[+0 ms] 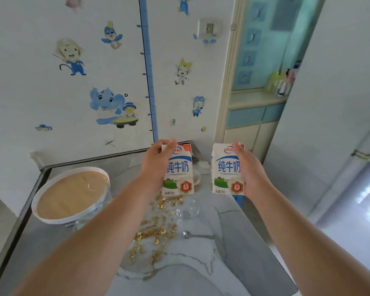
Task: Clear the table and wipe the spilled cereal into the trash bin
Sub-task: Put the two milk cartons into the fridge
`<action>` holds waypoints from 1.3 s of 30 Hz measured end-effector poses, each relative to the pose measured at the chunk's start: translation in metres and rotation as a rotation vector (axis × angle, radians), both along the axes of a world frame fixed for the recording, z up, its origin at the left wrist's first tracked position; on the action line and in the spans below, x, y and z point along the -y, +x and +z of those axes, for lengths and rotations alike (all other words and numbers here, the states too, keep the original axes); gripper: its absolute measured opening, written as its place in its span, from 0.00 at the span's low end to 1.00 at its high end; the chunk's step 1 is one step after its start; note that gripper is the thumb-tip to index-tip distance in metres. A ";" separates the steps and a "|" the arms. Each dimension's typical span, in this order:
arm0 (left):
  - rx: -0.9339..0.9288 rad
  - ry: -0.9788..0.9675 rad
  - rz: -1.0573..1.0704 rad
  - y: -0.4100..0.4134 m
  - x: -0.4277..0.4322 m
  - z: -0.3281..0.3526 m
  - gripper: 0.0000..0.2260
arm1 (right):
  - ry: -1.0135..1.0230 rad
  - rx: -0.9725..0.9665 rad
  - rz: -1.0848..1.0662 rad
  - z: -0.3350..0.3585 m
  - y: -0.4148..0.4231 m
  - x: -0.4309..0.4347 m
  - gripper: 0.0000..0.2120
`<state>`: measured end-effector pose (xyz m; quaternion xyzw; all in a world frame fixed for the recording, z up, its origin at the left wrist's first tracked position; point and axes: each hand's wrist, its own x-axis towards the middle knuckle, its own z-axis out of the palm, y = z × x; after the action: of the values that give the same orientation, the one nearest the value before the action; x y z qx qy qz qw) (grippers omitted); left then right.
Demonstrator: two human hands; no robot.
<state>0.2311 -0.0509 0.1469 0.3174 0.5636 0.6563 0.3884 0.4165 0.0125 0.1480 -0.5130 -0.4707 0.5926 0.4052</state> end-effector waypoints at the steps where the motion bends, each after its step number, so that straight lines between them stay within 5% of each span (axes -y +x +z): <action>1: -0.013 0.005 -0.015 0.005 0.001 0.002 0.07 | 0.014 0.008 -0.012 0.001 0.007 0.005 0.15; 21: -0.071 0.071 -0.328 0.232 -0.103 0.005 0.06 | 0.038 0.013 -0.346 0.014 0.253 -0.028 0.19; 30: -0.066 0.090 -0.246 0.387 -0.167 0.008 0.07 | 0.064 0.017 -0.314 0.029 0.407 -0.098 0.23; 39: -0.094 0.091 -0.172 0.444 -0.247 0.013 0.09 | 0.052 -0.009 -0.260 0.021 0.460 -0.181 0.16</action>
<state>0.6749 0.1957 0.1598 0.4123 0.5215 0.6300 0.4015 0.8761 0.1938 0.1693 -0.5564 -0.4136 0.5251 0.4936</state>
